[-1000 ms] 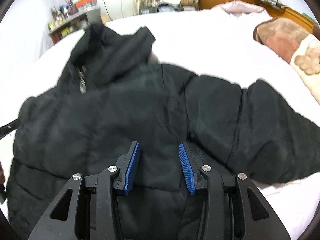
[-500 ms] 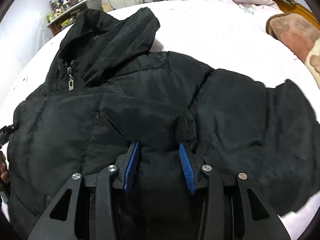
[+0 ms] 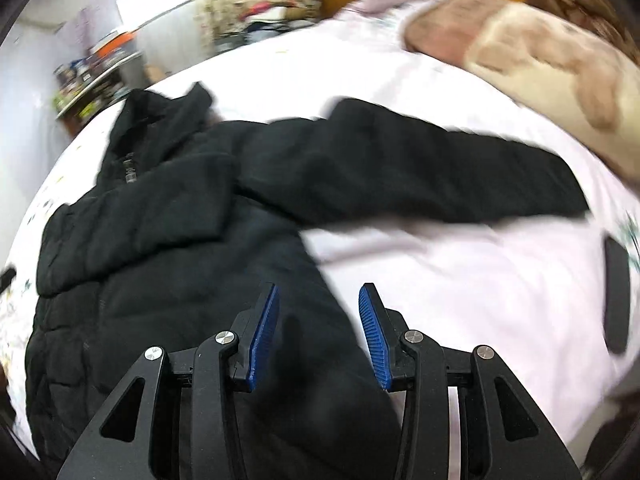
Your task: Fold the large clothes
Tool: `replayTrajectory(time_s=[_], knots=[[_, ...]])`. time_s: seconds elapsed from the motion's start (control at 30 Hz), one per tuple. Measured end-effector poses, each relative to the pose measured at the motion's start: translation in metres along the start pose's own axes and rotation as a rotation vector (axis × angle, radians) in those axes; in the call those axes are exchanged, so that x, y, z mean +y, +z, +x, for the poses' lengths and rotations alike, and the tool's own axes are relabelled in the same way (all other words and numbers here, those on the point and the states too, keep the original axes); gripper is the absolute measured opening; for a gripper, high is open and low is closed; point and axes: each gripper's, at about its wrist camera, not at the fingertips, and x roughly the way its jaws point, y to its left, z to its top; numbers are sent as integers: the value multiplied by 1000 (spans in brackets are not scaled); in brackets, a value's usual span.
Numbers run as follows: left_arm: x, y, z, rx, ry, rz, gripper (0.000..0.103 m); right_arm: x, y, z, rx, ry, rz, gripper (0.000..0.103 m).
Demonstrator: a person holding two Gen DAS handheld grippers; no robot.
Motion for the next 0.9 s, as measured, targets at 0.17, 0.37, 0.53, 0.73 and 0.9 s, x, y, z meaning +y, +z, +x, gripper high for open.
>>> replayTrajectory(time_s=[0.17, 0.37, 0.53, 0.73, 0.9], knots=[[-28, -15, 9, 58, -11, 40, 68, -59, -4, -6, -1, -26, 152, 54], [-49, 4, 21, 35, -24, 84, 68, -119, 14, 6, -21, -33, 283, 58], [-52, 22, 48, 32, 12, 98, 68, -154, 29, 32, -5, -39, 369, 58], [-47, 23, 81, 69, 43, 85, 68, -188, 45, 61, -9, -13, 498, 58], [-43, 15, 99, 90, 54, 80, 68, -203, 54, 79, -11, -5, 560, 58]])
